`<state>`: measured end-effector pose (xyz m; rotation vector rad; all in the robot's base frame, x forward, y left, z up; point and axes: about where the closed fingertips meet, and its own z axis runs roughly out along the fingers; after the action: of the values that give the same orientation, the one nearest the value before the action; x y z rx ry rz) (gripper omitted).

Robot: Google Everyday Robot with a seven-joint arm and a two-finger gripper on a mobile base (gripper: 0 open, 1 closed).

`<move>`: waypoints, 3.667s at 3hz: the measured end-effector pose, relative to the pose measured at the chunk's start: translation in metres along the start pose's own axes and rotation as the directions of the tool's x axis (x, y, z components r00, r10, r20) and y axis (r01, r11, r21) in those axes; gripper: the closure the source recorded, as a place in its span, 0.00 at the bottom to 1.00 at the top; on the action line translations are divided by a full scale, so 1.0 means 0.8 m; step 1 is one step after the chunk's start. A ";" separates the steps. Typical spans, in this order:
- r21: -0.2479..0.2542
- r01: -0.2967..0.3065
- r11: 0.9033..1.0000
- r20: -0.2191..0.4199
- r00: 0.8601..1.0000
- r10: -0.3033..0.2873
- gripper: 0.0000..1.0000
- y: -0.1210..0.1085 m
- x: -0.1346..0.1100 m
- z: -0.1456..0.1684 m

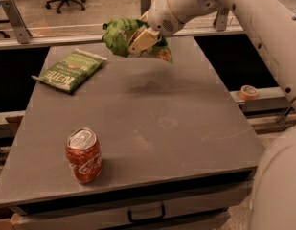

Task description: Move green rice chip bag near green jalapeno chip bag

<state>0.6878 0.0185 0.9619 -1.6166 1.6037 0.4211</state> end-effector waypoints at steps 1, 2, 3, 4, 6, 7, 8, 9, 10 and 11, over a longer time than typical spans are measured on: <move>-0.038 0.001 0.999 0.025 1.000 0.000 1.00 0.008 -0.025 0.048; -0.096 -0.008 0.995 0.016 1.000 0.010 0.98 0.025 -0.036 0.098; -0.118 -0.019 0.993 0.002 1.000 0.019 0.76 0.030 -0.037 0.122; -0.121 -0.033 0.992 -0.026 0.999 0.030 0.53 0.022 -0.028 0.145; -0.095 -0.042 0.995 -0.082 0.996 0.034 0.07 0.002 0.001 0.152; -0.078 -0.040 0.996 -0.089 0.995 0.033 0.00 -0.001 0.006 0.144; -0.049 -0.039 0.998 -0.071 0.997 0.036 0.00 -0.006 0.007 0.118; -0.021 -0.044 0.999 0.019 0.999 0.044 0.00 -0.016 0.015 0.048; 0.104 -0.055 0.993 0.094 0.995 0.045 0.00 -0.037 0.033 -0.081; 0.277 -0.074 0.958 0.108 0.993 0.046 0.00 -0.049 0.052 -0.220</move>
Offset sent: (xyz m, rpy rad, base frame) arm -0.0033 0.1009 -0.0444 -0.0026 0.0958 0.0888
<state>0.6784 -0.1416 1.0533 -1.3161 1.5612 0.2867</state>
